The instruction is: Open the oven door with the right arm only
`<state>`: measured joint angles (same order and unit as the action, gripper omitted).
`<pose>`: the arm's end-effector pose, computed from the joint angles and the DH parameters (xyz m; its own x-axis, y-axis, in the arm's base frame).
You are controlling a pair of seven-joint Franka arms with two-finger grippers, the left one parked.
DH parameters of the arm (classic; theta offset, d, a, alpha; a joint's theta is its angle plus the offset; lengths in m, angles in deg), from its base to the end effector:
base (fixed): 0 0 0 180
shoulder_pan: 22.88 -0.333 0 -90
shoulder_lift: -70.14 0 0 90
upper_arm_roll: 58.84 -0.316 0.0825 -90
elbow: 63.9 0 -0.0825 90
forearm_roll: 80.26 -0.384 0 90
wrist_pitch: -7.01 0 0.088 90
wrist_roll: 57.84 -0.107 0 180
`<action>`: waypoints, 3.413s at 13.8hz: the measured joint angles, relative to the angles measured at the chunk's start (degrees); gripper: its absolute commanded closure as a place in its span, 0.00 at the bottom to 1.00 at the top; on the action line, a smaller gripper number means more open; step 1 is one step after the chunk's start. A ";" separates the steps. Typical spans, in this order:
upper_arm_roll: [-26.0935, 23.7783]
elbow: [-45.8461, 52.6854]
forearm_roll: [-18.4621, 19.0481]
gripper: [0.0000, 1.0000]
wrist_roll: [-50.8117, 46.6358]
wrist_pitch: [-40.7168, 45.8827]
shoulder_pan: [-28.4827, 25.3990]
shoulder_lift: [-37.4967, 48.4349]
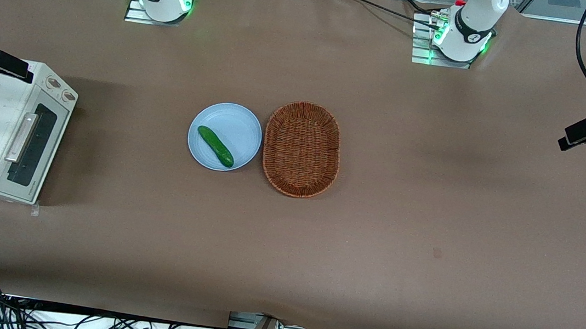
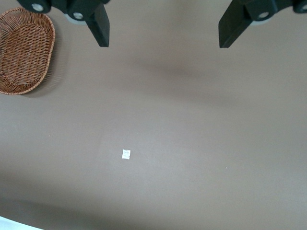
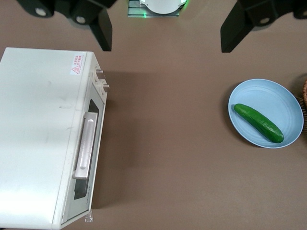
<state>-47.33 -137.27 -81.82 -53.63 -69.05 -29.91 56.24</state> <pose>0.5995 -0.0272 0.6010 0.9816 -0.0002 -0.1908 0.0011 -1.0000 0.0068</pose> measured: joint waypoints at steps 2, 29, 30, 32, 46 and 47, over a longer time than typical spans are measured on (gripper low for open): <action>-0.12 -0.08 0.01 0.00 0.03 0.08 -0.17 0.00; -0.29 -14.36 11.29 1.00 8.21 -7.79 -3.55 -6.29; -0.24 -14.71 12.73 1.00 9.27 -9.11 -3.43 -7.30; 0.02 -15.09 14.85 1.00 11.62 -11.90 -2.59 -9.68; 0.45 -15.08 19.30 1.00 22.57 -21.36 4.20 -14.25; 0.45 -15.07 19.30 1.00 22.62 -21.37 4.19 -14.25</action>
<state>-46.89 -152.35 -62.52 -31.01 -90.42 -25.72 41.99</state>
